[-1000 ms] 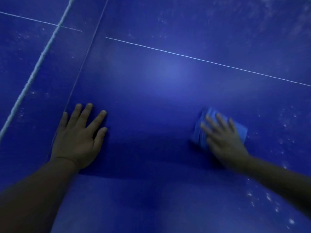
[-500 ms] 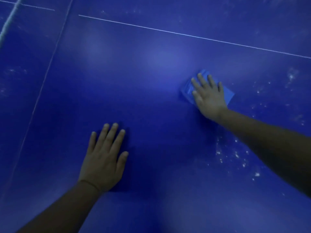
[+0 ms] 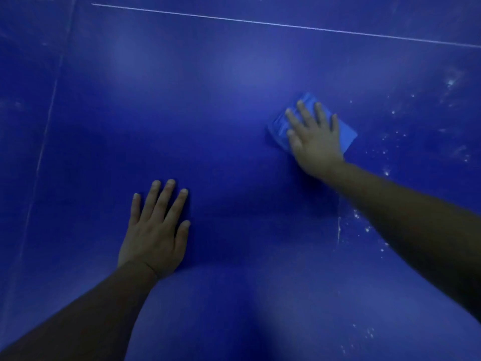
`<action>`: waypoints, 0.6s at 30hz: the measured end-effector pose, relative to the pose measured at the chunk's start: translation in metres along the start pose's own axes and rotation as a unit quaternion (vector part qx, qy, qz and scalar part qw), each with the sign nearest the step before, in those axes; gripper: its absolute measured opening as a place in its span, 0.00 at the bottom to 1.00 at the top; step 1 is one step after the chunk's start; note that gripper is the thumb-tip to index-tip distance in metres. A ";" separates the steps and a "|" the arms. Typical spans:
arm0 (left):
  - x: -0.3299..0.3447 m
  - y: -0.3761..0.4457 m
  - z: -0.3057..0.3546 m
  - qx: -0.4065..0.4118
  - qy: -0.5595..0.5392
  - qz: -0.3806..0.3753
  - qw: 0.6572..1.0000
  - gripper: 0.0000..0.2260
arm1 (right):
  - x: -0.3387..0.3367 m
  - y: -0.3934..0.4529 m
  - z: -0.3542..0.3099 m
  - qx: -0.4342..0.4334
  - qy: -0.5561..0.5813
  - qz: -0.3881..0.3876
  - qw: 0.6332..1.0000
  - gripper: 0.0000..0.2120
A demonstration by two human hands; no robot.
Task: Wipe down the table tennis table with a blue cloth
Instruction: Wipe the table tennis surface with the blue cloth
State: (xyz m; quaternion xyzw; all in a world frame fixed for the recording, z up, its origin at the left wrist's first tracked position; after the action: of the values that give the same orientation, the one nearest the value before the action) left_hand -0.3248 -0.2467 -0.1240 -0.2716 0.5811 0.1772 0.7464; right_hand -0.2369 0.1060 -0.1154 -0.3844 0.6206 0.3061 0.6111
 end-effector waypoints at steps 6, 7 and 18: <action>0.000 0.000 0.000 -0.001 0.004 -0.006 1.000 0.28 | 0.027 -0.209 -0.053 -0.325 -0.034 -0.058 0.943 0.24; 0.000 -0.001 0.000 0.000 0.003 -0.006 1.000 0.28 | 0.024 -0.214 -0.044 -0.361 -0.034 -0.079 0.928 0.24; -0.001 0.000 0.001 -0.002 -0.002 -0.022 1.000 0.29 | 0.019 -0.115 -0.030 0.050 0.005 -0.009 0.999 0.26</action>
State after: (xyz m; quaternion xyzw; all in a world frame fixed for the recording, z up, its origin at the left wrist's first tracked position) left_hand -0.3249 -0.2458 -0.1226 -0.2855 0.5732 0.1621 0.7507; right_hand -0.1538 0.0190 -0.1216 -0.3601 0.6347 0.2671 0.6293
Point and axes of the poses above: each hand's wrist, its own y-axis towards the middle knuckle, its own x-axis out of the palm, z = x × y, the point moved 6 cm from there along y, towards the middle knuckle, and after that the axes turned 1 degree about -x, right-handed, at the moved point
